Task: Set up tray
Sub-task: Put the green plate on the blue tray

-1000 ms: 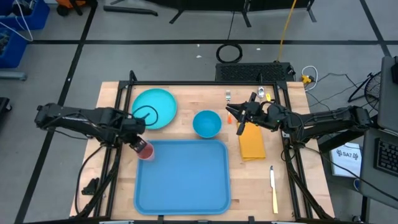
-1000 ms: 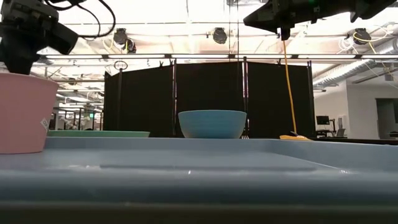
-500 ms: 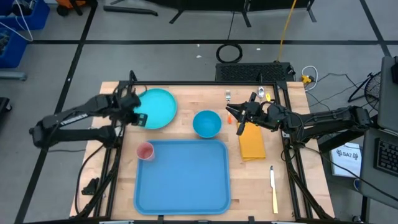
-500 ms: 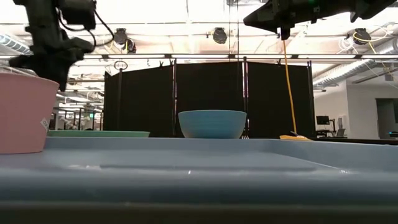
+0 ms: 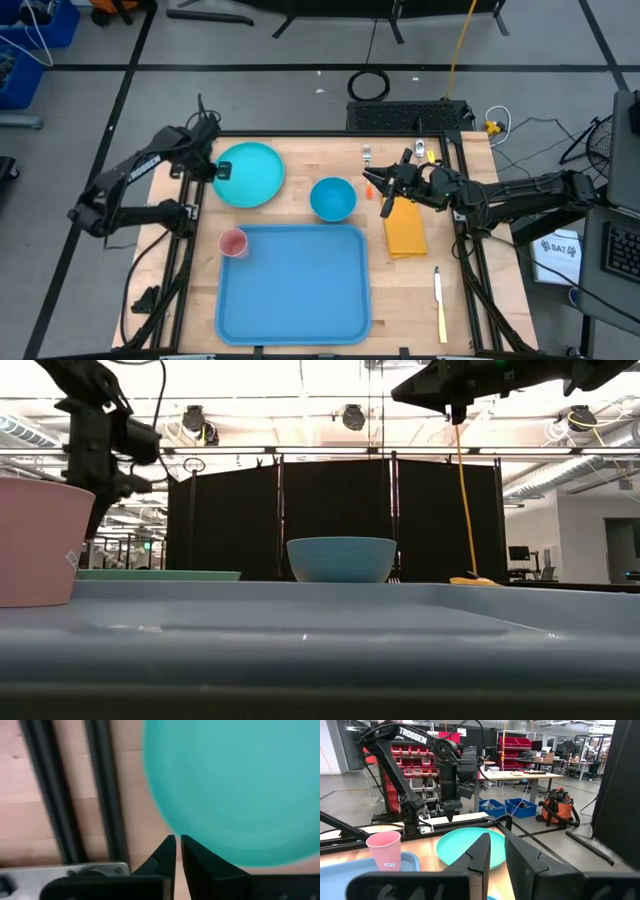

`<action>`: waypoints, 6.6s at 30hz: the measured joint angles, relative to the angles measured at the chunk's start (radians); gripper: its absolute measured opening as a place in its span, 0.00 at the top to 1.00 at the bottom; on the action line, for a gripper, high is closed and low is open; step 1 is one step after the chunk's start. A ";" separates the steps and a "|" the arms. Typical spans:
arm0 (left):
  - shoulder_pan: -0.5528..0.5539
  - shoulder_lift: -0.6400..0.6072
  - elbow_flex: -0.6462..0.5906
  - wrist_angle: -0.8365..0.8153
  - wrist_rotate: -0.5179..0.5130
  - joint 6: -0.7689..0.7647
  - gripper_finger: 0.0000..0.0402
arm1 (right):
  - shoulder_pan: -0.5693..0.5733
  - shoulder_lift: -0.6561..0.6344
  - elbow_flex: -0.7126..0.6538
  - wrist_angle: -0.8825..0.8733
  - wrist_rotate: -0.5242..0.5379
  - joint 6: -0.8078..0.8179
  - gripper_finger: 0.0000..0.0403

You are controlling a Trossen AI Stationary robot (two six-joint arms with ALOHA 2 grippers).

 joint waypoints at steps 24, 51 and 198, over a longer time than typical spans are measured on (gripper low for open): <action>0.098 0.244 0.000 0.146 -0.086 0.103 0.56 | 0.000 0.000 0.000 0.000 0.000 0.001 0.88; 0.122 0.289 -0.130 0.393 0.055 0.158 0.96 | 0.000 0.000 0.000 0.012 0.000 0.010 0.88; -1.513 0.322 0.219 0.707 0.087 -0.533 0.75 | 0.000 0.000 0.000 0.038 -0.002 0.071 0.88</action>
